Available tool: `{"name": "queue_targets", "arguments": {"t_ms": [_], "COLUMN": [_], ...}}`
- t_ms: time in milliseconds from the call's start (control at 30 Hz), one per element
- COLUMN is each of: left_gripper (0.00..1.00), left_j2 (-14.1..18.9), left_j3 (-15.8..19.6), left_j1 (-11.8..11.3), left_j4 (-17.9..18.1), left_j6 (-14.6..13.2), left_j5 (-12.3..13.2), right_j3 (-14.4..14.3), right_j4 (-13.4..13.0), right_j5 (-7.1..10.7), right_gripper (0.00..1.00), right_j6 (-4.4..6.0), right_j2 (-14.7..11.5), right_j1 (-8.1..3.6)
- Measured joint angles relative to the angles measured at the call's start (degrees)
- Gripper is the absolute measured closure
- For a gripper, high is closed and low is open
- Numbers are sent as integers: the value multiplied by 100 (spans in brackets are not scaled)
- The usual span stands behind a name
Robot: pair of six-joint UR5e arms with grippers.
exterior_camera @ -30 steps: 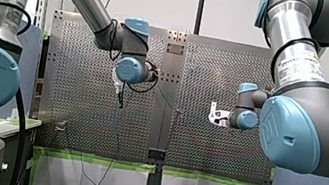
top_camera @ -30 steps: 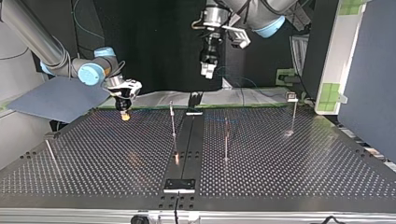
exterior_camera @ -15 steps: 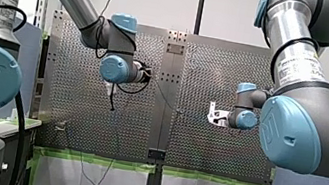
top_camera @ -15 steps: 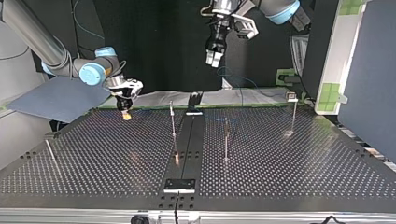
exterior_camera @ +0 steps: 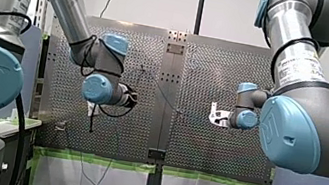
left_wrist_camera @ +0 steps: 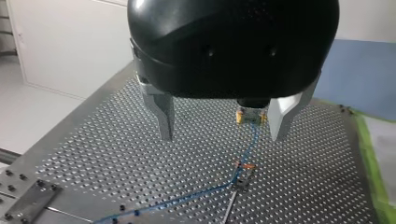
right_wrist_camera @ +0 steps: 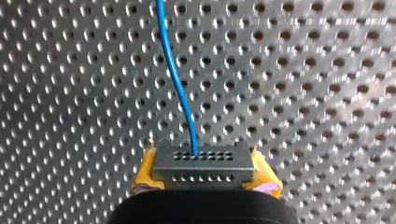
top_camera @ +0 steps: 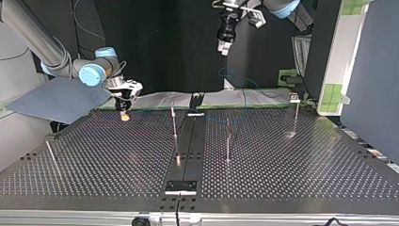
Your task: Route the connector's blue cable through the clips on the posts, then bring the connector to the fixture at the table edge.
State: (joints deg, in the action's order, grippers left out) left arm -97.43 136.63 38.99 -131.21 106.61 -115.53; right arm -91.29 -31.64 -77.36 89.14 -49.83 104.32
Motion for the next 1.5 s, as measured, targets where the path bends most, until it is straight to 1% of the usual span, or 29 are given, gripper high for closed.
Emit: {"name": "queue_targets", "arguments": {"t_ms": [167, 267, 333, 467, 567, 667, 733, 767, 867, 967, 1133, 1233, 1333, 1467, 1500], "left_gripper": [0, 0, 0, 0, 0, 0, 0, 0, 0, 0, 0, 0, 0, 0, 0], "left_j2": [-13, -13, -13, -14, -14, -14, -14, -13, -13, -14, -15, -14, -14, -10, -11], "left_j3": [50, 53, 53, 54, 55, 55, 55, 55, 55, 55, 55, 55, 55, 55, 55], "left_j1": [-10, -11, -11, -12, -22, -41, -57, -63, -79, -97, -112, -116, -128, -152, -158], "left_j4": [5, 11, 31, 114, 152, 164, 170, 171, 182, 181, 161, 158, 157, 162, 163], "left_j6": [-19, -58, -81, -101, -106, -116, -124, -127, -130, -136, -154, -157, -158, -161, -162], "left_j5": [-2, -6, -8, -9, -34, -121, -162, -170, -190, -205, -211, -211, -211, -211, -211], "right_j3": [0, -1, -5, -10, -9, -11, -11, -11, -10, 1, 51, 103, 152, 225, 260], "right_j4": [59, 100, 134, 152, 160, 164, 167, 175, 236, 343, 534, 674, 809, 1001, 1063], "right_j5": [-221, -356, -451, -628, -788, -885, -910, -920, -978, -1067, -1171, -1289, -1385, -1552, -1597], "right_gripper": [100, 100, 100, 100, 100, 100, 100, 100, 100, 100, 100, 100, 100, 100, 100], "right_j6": [5, 51, 118, 285, 450, 588, 674, 730, 851, 903, 910, 846, 748, 570, 511], "right_j2": [-60, -163, -251, -429, -596, -734, -821, -877, -1012, -1162, -1405, -1554, -1692, -1884, -1946], "right_j1": [-19, -20, -14, 52, 103, 127, 120, 107, 57, -1, -67, -105, -139, -184, -194]}}
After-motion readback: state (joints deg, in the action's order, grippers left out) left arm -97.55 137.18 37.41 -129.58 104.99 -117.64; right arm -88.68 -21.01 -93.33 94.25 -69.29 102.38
